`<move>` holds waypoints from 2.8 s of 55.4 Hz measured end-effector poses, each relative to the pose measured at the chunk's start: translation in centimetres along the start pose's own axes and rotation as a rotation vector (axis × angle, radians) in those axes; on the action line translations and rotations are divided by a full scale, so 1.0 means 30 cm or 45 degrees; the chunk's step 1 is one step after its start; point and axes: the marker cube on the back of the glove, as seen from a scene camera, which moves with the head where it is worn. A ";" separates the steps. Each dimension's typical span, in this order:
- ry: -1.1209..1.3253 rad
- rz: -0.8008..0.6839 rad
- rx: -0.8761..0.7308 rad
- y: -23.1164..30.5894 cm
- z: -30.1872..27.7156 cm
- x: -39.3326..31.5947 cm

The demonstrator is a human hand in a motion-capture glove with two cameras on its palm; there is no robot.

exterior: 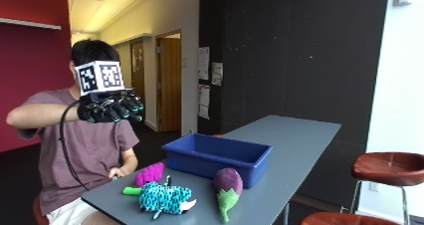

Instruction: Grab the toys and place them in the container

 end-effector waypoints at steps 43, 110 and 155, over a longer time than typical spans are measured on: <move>0.016 0.226 -0.495 -0.325 0.173 -0.073; -0.212 0.432 -0.582 -0.423 0.590 -0.111; -0.070 -0.251 -0.570 -0.396 0.141 -1.192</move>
